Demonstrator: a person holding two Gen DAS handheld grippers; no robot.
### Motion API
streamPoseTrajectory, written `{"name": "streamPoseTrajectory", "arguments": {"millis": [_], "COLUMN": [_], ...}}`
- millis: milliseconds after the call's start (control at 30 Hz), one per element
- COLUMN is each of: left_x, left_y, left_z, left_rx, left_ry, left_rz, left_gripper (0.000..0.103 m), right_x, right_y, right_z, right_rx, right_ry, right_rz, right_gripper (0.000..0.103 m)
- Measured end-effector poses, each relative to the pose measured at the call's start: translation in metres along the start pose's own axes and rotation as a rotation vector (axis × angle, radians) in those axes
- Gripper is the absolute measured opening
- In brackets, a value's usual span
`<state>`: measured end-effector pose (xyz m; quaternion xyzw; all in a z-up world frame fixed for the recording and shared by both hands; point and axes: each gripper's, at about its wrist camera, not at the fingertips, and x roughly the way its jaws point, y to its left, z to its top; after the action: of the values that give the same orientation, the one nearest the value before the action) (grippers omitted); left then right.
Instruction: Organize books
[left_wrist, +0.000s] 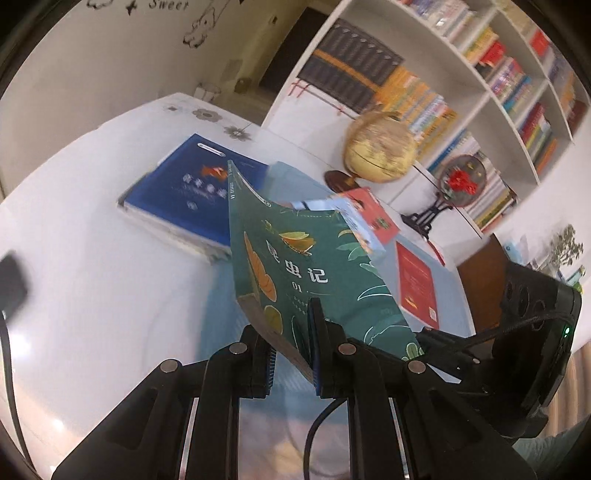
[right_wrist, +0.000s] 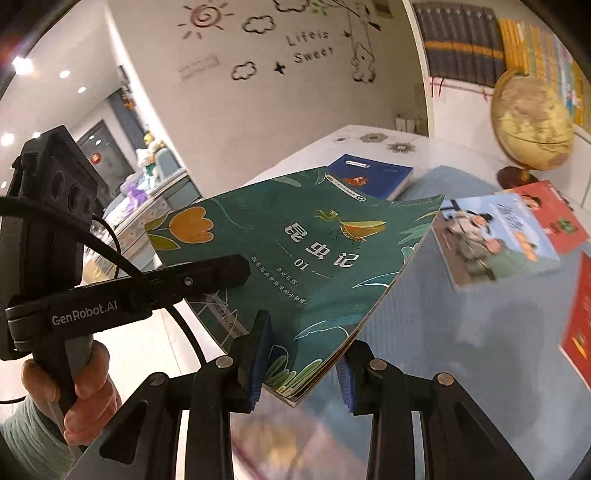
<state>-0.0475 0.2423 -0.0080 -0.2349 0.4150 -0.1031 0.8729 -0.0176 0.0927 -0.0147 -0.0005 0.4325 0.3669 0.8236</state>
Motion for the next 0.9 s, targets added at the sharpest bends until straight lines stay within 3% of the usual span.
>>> {"name": "streamPoseTrajectory", "arguments": {"millis": [167, 400, 500, 633, 800, 900], "left_x": [0.048, 0.109, 0.123, 0.132, 0.132, 0.124], "left_y": [0.057, 0.112, 0.124, 0.131, 0.134, 0.135], "left_z": [0.068, 0.111, 0.115, 0.113, 0.109, 0.108], "left_rx": [-0.027, -0.065, -0.083, -0.079, -0.087, -0.111], "left_ry": [0.008, 0.051, 0.082, 0.138, 0.201, 0.199], "left_rz": [-0.04, -0.059, -0.075, -0.038, 0.074, 0.153], "left_gripper": [0.011, 0.013, 0.012, 0.016, 0.026, 0.034], "right_x": [0.066, 0.135, 0.152, 0.162, 0.167, 0.165], "right_y": [-0.012, -0.038, -0.049, -0.051, -0.046, -0.047], "right_z": [0.065, 0.116, 0.12, 0.108, 0.091, 0.088], "right_rx": [0.013, 0.017, 0.032, 0.054, 0.092, 0.119], "right_ry": [0.02, 0.051, 0.09, 0.122, 0.142, 0.146], "right_rz": [-0.042, -0.117, -0.114, -0.096, -0.098, -0.095], "right_gripper": [0.032, 0.034, 0.034, 0.034, 0.036, 0.049]}}
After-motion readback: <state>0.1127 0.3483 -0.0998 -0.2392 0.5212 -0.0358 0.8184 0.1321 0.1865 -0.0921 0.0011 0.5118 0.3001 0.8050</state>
